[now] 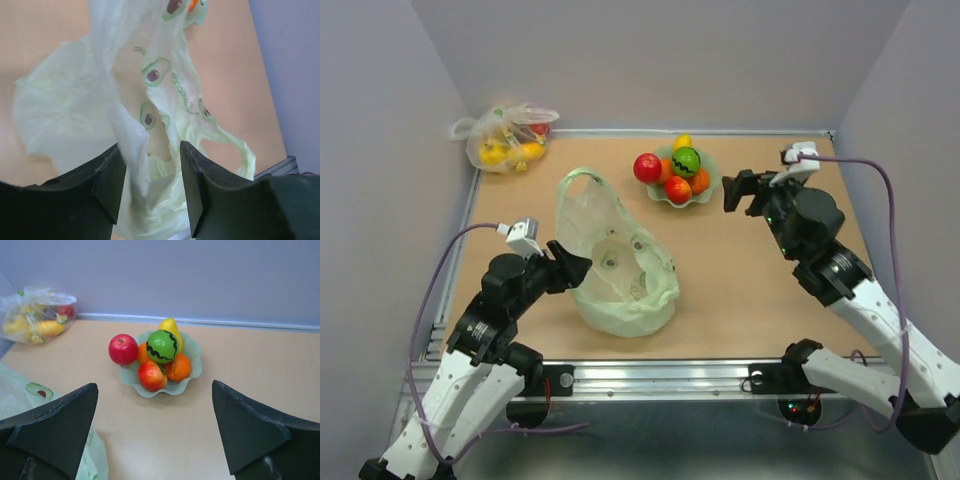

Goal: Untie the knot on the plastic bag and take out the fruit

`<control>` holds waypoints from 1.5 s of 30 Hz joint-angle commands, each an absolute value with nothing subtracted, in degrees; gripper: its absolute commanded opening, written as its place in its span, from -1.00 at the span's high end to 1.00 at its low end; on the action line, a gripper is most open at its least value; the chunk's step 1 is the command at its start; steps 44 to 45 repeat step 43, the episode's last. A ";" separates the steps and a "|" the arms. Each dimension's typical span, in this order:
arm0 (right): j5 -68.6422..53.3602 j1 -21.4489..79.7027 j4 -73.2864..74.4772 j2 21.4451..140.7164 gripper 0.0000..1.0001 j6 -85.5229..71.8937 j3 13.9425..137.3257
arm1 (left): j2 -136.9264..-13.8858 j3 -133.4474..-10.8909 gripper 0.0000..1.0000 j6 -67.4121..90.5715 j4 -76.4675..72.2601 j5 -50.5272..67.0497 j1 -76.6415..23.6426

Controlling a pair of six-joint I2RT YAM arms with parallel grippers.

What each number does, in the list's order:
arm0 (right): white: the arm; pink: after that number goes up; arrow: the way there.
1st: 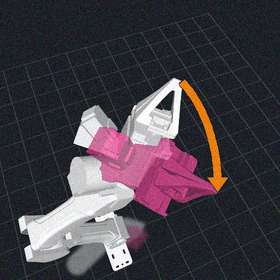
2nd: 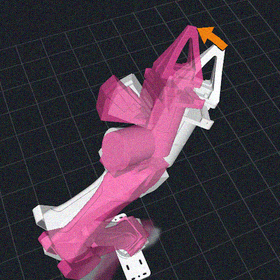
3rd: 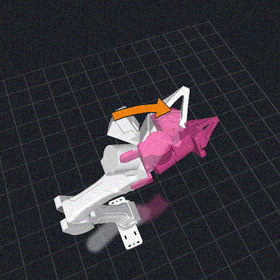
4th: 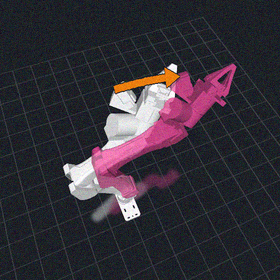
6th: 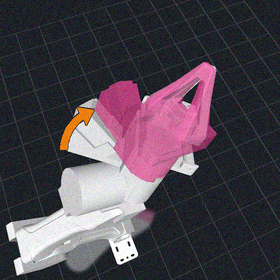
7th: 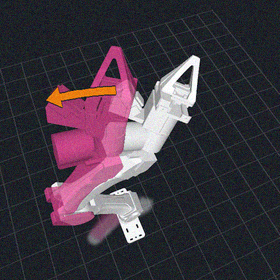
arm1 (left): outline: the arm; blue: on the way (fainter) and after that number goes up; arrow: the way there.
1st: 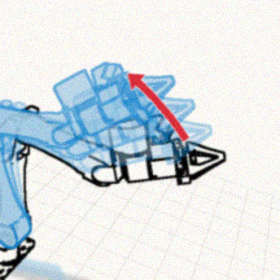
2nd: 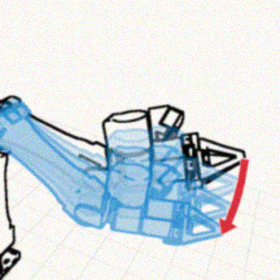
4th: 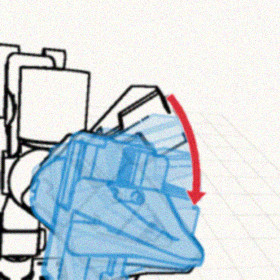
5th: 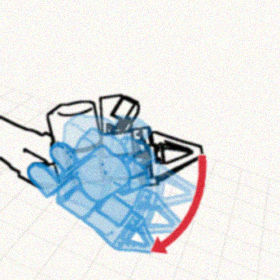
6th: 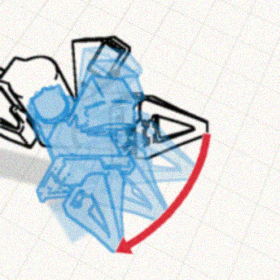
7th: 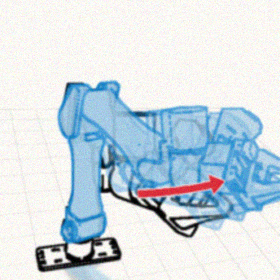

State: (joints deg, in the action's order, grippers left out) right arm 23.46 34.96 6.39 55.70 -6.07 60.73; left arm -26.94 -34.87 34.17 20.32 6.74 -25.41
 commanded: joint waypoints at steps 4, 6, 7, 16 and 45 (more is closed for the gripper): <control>28.91 35.07 8.61 36.06 -1.00 -6.24 50.91 | -21.80 -42.87 -0.80 39.99 30.93 -4.83 -25.40; 29.79 35.16 8.96 29.75 -1.00 -4.32 49.31 | -21.88 -44.90 -0.80 40.17 31.81 -6.50 -25.40; 30.84 35.07 8.96 27.97 -1.00 -3.87 47.74 | -21.97 -47.09 -0.80 40.17 32.95 -7.46 -25.40; 32.17 35.16 9.58 13.64 -1.00 -0.61 43.77 | -17.06 -58.61 -0.81 38.32 39.46 -24.50 -25.40; 26.81 35.16 11.60 13.89 -1.00 -0.62 45.97 | -3.78 -56.51 -0.82 34.89 34.10 -34.72 -25.40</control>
